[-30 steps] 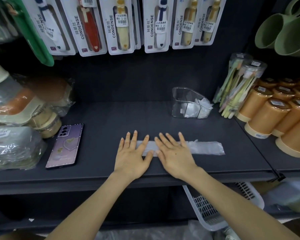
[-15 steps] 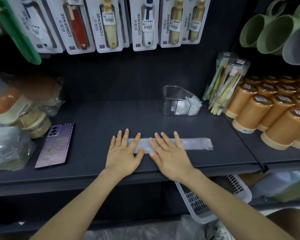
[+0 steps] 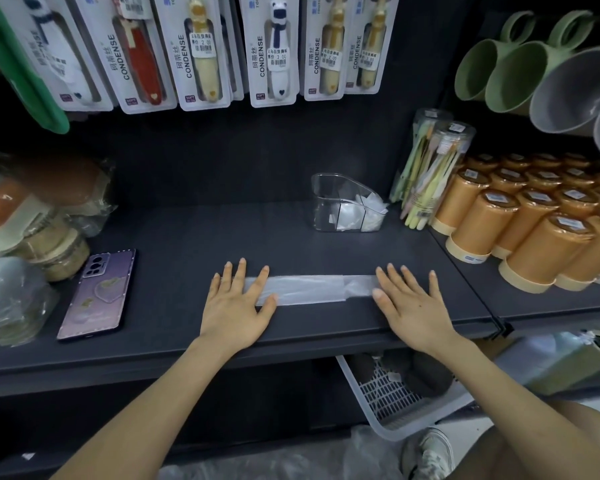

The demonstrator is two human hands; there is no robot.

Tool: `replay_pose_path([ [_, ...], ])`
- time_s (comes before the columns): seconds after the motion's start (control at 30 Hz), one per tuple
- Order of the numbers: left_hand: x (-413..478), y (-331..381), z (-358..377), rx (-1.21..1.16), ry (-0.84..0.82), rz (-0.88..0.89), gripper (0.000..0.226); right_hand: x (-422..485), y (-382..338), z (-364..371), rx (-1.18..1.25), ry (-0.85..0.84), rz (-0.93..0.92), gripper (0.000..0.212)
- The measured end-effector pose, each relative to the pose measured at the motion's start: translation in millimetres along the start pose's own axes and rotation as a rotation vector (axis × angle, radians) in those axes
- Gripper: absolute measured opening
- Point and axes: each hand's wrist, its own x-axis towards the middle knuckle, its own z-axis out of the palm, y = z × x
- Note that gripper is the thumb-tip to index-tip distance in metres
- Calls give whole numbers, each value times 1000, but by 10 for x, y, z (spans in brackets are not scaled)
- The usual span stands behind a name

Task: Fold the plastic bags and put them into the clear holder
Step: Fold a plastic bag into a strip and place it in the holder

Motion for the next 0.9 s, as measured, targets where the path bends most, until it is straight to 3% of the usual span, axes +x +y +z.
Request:
replay_pose_path([
  [0.17,22,-64,-25,-21,-17,50,60,209,-349,-82,122,345,-53,68],
  [0.27,60,-171,-65,-27,-24,88,71,289,-386,-169,49,146,-6,38],
  [0.33,70,-198,-130,-55,78,103,86,271,-364,-212,117,92,-2,24],
  [0.37,48,-168,-166,-86,170,133,85,244,-364,-223,157,90,-8,19],
  [0.47,-92,39,-185,-307,420,288,52,148,-399,-204,159,73,-46,16],
  [0.57,-263,305,-135,-422,270,412,51,43,-421,-236,286,3,-68,14],
  [0.77,-270,390,1,-421,268,414,60,-15,-512,-499,842,-314,162,28],
  [0.9,-226,458,2,-390,310,359,52,86,-640,-680,1403,-548,364,14],
])
